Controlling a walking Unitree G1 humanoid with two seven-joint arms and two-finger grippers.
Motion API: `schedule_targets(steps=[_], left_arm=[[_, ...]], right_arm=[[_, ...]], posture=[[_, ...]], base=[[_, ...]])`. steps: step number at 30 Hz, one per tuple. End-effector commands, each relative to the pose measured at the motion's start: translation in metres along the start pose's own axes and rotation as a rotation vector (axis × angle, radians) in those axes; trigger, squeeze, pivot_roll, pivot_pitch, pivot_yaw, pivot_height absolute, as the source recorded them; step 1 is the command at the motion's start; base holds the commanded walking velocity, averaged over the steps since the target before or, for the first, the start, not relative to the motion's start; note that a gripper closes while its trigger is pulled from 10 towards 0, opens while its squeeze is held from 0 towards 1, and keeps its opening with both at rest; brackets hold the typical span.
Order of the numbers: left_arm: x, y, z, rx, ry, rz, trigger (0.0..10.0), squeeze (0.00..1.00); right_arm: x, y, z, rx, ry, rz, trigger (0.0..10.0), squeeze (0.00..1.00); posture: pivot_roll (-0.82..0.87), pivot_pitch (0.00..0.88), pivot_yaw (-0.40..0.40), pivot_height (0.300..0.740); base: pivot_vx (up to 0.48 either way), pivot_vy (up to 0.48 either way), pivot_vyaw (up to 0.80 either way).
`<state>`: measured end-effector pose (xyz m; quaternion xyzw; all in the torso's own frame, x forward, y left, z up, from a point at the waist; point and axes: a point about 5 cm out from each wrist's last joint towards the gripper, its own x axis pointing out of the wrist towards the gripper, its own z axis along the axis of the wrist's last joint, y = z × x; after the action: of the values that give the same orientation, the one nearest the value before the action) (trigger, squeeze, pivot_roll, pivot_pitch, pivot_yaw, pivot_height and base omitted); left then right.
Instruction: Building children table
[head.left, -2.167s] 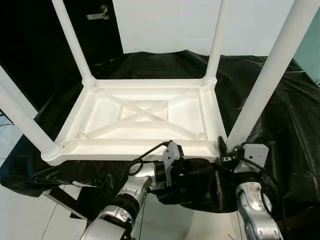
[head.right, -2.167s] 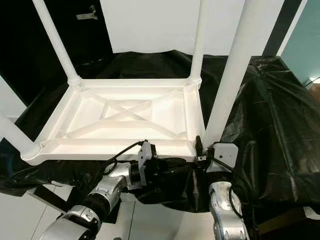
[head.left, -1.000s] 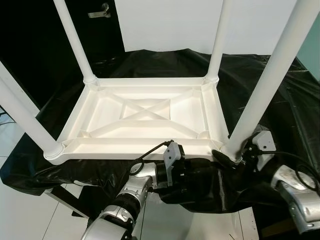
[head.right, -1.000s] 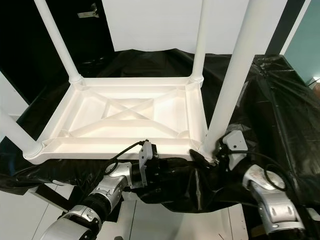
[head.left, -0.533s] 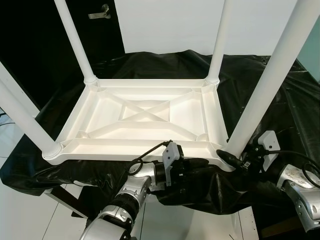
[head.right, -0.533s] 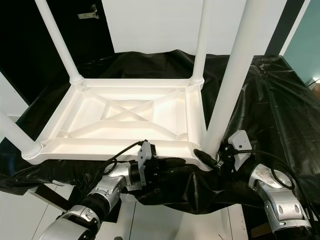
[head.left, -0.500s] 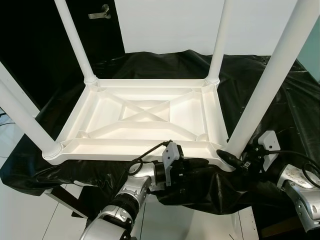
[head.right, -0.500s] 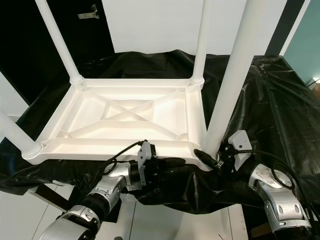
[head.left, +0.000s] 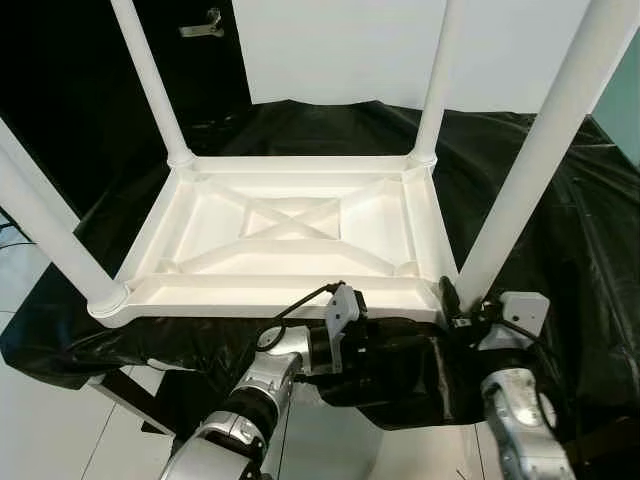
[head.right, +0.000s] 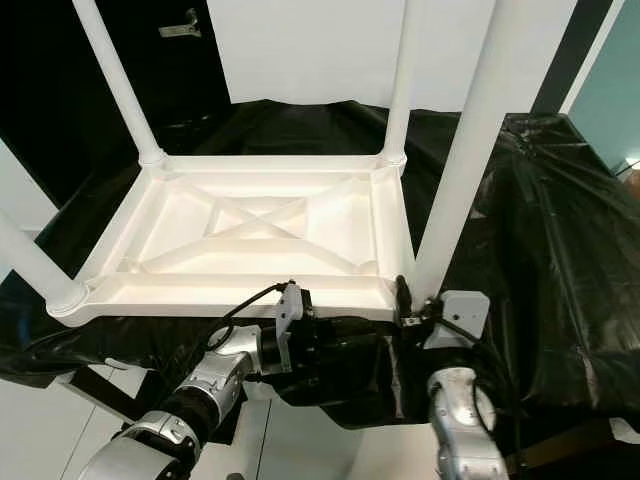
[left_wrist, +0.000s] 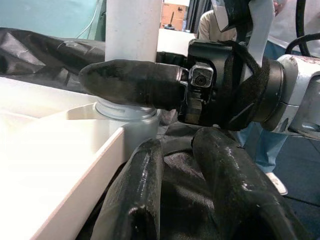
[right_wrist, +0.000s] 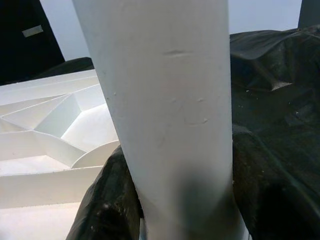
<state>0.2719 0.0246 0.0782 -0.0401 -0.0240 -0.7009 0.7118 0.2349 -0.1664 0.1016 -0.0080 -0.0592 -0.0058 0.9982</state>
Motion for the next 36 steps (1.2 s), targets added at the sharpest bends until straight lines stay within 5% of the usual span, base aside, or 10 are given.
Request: schedule_targets(steps=[1, 4, 9, 10, 18, 19, 30, 31, 32, 36], left_arm=[[0.0, -0.003, -0.002, 0.001, 0.01, -0.033, 10.0, 0.0], [0.0, -0.003, -0.002, 0.002, 0.008, -0.032, 10.0, 0.0], [0.001, -0.003, -0.001, 0.003, 0.005, -0.025, 10.0, 0.0], [0.002, -0.003, -0.001, 0.003, 0.004, -0.023, 10.0, 0.0], [0.003, -0.003, -0.001, 0.003, -0.002, -0.016, 10.0, 0.0], [0.003, -0.003, -0.002, 0.001, -0.003, -0.017, 10.0, 0.0], [0.005, -0.003, -0.001, 0.002, -0.003, -0.024, 10.0, 0.0], [0.005, -0.003, -0.001, 0.003, -0.004, -0.022, 10.0, 0.0], [0.004, -0.003, -0.001, 0.004, -0.005, -0.017, 10.0, 0.0], [0.004, -0.003, -0.001, 0.003, -0.005, -0.015, 10.0, 0.0]], right_arm=[[-0.005, 0.0, -0.016, -0.002, 0.088, -0.024, 0.0, 0.0], [-0.002, -0.001, -0.015, -0.017, 0.078, -0.058, 0.0, 0.0], [0.001, 0.003, -0.016, -0.035, 0.08, -0.055, 4.7, 0.0], [0.002, 0.005, -0.015, -0.041, 0.074, -0.037, 10.0, 1.0], [0.008, 0.006, -0.009, -0.122, 0.045, 0.112, 10.0, 0.6], [0.015, -0.004, 0.007, -0.102, -0.006, 0.267, 10.0, 0.0], [0.018, -0.03, 0.022, -0.123, 0.075, 0.621, 10.0, 0.0], [0.018, -0.035, 0.021, -0.136, 0.098, 0.641, 7.6, 0.0], [0.017, -0.043, 0.021, -0.139, 0.14, 0.697, 0.0, 0.0], [0.015, -0.045, 0.02, -0.139, 0.16, 0.732, 0.0, 0.0]], posture=[[-0.13, 0.0, 0.041, 0.74], [-0.13, 0.0, 0.035, 0.74], [-0.12, 0.0, 0.029, 0.74], [-0.12, 0.0, 0.023, 0.74], [-0.13, 0.0, 0.022, 0.74], [-0.14, 0.0, 0.025, 0.74], [-0.14, 0.0, 0.024, 0.74], [-0.13, 0.0, 0.02, 0.74], [-0.13, 0.0, 0.019, 0.74], [-0.13, 0.0, 0.017, 0.74]], base=[[0.0, 0.0, 0.0], [0.0, 0.0, 0.0], [0.0, 0.0, 0.0], [0.0, 0.0, 0.0], [0.0, 0.0, 0.0], [0.0, 0.0, 0.0], [0.0, 0.0, 0.0], [0.0, 0.0, 0.0], [0.0, 0.0, 0.0], [0.0, 0.0, 0.0]])
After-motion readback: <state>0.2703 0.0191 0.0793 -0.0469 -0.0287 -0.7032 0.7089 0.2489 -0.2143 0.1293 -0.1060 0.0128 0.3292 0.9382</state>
